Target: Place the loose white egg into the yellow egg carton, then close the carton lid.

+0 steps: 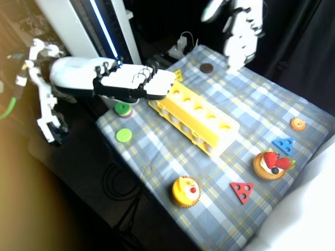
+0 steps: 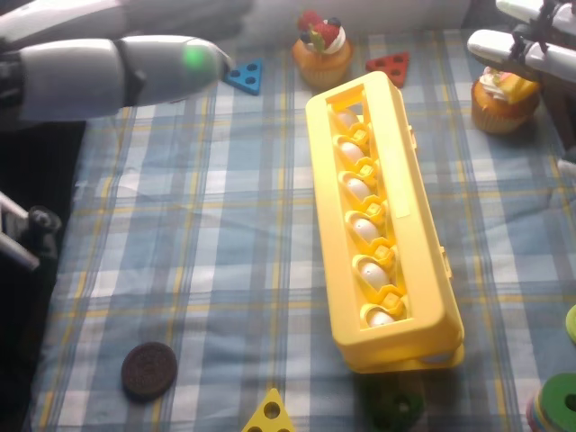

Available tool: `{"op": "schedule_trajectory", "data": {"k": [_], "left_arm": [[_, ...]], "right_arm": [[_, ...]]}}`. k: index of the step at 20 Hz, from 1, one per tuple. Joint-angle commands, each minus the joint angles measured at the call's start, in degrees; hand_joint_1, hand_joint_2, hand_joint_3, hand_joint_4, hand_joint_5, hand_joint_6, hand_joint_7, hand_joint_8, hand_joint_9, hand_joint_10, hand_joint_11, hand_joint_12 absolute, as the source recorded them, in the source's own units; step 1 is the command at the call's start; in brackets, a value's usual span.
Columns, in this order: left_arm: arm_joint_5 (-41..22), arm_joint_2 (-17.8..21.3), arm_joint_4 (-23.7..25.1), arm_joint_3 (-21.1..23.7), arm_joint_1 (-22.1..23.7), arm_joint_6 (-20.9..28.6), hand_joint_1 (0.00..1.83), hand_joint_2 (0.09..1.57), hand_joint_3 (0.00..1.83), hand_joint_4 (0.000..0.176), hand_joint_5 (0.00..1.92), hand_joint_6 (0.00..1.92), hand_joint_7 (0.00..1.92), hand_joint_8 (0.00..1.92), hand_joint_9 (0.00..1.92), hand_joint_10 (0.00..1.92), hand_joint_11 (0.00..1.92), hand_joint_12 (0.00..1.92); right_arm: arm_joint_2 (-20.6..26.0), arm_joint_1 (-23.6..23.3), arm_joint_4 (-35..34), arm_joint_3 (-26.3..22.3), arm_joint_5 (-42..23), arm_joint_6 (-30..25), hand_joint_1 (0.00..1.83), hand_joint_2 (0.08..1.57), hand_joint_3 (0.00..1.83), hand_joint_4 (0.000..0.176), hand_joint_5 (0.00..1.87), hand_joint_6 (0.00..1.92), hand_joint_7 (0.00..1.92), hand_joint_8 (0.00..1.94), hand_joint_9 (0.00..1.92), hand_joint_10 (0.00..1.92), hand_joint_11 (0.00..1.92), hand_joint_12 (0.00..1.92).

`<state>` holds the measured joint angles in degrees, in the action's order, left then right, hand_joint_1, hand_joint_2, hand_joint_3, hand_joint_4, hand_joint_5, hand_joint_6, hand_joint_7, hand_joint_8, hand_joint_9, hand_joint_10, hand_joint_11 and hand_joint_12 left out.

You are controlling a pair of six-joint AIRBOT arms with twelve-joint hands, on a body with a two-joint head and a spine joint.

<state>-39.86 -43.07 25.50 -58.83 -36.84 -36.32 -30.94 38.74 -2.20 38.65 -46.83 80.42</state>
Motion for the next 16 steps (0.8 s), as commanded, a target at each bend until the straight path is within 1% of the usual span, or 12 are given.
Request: {"op": "schedule_trajectory", "data": {"k": [1,2,3,5,6,7,9,10,13,14,15,16], "left_arm": [[-10.40,0.89,-6.46,0.97,-0.56,-3.13,0.04,1.34,0.00,0.041,0.00,0.00,0.00,0.00,0.00,0.00,0.00,0.02],[-12.21,1.44,-9.27,1.56,-1.67,-5.37,0.04,1.34,0.00,0.041,0.00,0.00,0.00,0.00,0.00,0.00,0.00,0.02],[-15.09,2.10,-13.38,2.45,-4.05,-8.81,0.00,1.32,0.00,0.000,0.00,0.00,0.00,0.00,0.00,0.00,0.00,0.00],[-21.91,2.57,-20.04,3.10,-8.65,-11.74,0.00,1.32,0.00,0.000,0.00,0.00,0.00,0.00,0.00,0.00,0.00,0.00],[-24.85,2.87,-22.55,3.59,-10.71,-13.10,0.09,1.25,0.00,0.026,0.00,0.00,0.00,0.00,0.00,0.00,0.00,0.00],[-27.05,3.31,-24.59,4.20,-12.38,-14.54,0.09,1.25,0.00,0.026,0.00,0.00,0.00,0.00,0.00,0.00,0.00,0.00],[-33.95,4.61,-29.04,5.71,-16.38,-17.37,0.11,1.21,0.00,0.036,0.00,0.00,0.00,0.00,0.00,0.00,0.00,0.00],[-38.19,5.04,-31.27,6.11,-18.31,-17.48,0.13,1.20,0.00,0.061,0.00,0.00,0.00,0.00,0.00,0.00,0.00,0.00],[-48.85,5.21,-36.78,6.61,-23.43,-17.47,0.14,1.20,0.00,0.068,0.00,0.00,0.00,0.00,0.00,0.00,0.00,0.00],[-50.96,5.20,-37.58,6.67,-24.01,-17.45,0.18,1.17,0.00,0.090,0.00,0.00,0.00,0.00,0.00,0.00,0.00,0.00],[-52.71,4.99,-37.91,6.65,-24.38,-17.04,0.18,1.17,0.00,0.090,0.00,0.00,0.00,0.00,0.00,0.00,0.00,0.00],[-53.52,4.79,-37.91,6.61,-24.40,-16.80,0.16,1.15,0.00,0.115,0.00,0.00,0.00,0.00,0.00,0.00,0.00,0.00]], "right_arm": [[0.27,-0.69,-0.70,-0.11,-7.97,0.82,0.54,1.27,0.00,0.019,0.00,0.00,0.00,0.00,0.00,0.00,0.00,0.00],[0.28,-0.67,-0.99,-0.11,-8.12,0.82,0.54,1.27,0.00,0.019,0.00,0.00,0.00,0.00,0.00,0.00,0.00,0.00],[0.38,-0.60,-1.56,-0.20,-8.82,0.82,0.55,1.25,0.00,0.017,0.00,0.00,0.00,0.00,0.00,0.00,0.00,0.00],[0.74,0.04,-2.70,-0.45,-10.88,0.82,0.55,1.25,0.00,0.017,0.00,0.00,0.00,0.00,0.00,0.00,0.00,0.00],[0.95,0.44,-3.29,-0.56,-11.92,0.88,0.53,1.22,0.00,0.060,0.00,0.00,0.00,0.00,0.00,0.00,0.00,0.00],[1.18,0.90,-3.85,-0.70,-12.85,1.04,0.53,1.22,0.00,0.060,0.00,0.00,0.00,0.00,0.00,0.00,0.00,0.00],[1.98,2.41,-5.71,-1.51,-16.21,2.60,0.52,1.22,0.00,0.071,0.00,0.00,0.00,0.00,0.00,0.00,0.00,0.00],[2.34,3.57,-6.99,-1.87,-19.22,3.19,0.53,1.20,0.00,0.082,0.00,0.00,0.00,0.00,0.00,0.00,0.00,0.00],[2.51,7.44,-9.37,-1.97,-27.82,2.42,0.53,1.20,0.00,0.085,0.00,0.00,0.00,0.00,0.00,0.00,0.00,0.00],[2.57,8.18,-9.38,-1.96,-29.58,1.73,0.48,1.18,0.00,0.085,0.00,0.00,0.00,0.00,0.00,0.00,0.00,0.00],[2.75,9.13,-9.38,-1.96,-32.09,0.77,0.48,1.18,0.00,0.085,0.00,0.00,0.00,0.00,0.00,0.00,0.00,0.00],[2.81,9.47,-9.37,-1.90,-33.35,0.16,0.51,1.18,0.00,0.065,0.00,0.00,0.00,0.00,0.00,0.00,0.00,0.00]]}}
